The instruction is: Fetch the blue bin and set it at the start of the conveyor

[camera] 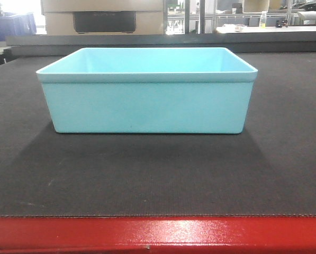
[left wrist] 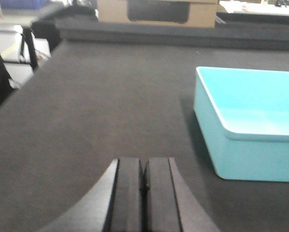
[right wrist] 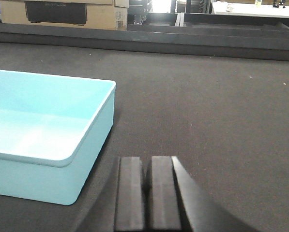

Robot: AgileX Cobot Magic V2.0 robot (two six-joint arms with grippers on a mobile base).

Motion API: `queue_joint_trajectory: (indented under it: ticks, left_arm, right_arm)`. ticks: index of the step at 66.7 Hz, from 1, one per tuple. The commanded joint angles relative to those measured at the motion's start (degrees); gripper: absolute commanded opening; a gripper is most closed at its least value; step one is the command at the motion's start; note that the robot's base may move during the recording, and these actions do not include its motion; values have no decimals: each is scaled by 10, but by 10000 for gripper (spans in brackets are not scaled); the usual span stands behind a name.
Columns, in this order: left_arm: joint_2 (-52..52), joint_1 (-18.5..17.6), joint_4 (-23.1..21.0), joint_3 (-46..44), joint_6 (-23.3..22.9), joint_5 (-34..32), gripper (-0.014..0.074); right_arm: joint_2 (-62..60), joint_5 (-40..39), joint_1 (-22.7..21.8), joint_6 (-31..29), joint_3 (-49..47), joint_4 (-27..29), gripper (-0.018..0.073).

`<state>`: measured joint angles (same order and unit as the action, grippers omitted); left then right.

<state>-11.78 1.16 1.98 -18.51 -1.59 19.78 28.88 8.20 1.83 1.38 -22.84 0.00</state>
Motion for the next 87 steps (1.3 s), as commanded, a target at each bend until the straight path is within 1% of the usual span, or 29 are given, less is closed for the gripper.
queue_joint_trajectory:
  ticks: [1,5,9,14,15,17,19,25,31,82,87]
  left_arm:
    - [43,28,-20,50,40,-75,-111]
    - [80,39,-20,93,40,-126,-111]
    - [118,45,-20,138,40,-160,-111]
    - [118,45,-20,185,40,-198,-111]
    - [118,45,-20,185,40,-219,-111]
    - [118,43,-20,185,40,-230,-111]
    - [118,42,-20,185,40,-188,-111]
    - [118,42,-20,185,40,-172,-111]
    - [118,42,-20,185,40,-180,-111]
    - [118,42,-20,185,40,-180,-111]
    - [118,42,-20,185,40,-180,-111]
  right_arm:
    - [-2,-14,-2,-4,1,-3,-162]
    - [-2,-14,-2,-4,1,-3,-162]
    - [-2,-14,-2,-4,1,-3,-162]
    - [-2,-16,-2,-4,1,-3,-162]
    - [-2,-16,-2,-4,1,-3,-162]
    - [-4,-16,-2,-4,1,-3,-162]
    - [-4,-18,-2,-4,1,-3,-162]
    - [-4,-24,-2,-4,1,-3,-162]
    - [-4,-27,-2,-4,1,-3,-162]
    - [-4,-30,-2,-4,2,-4,-162]
    - [-16,-27,-11,-6,2,-3,-162]
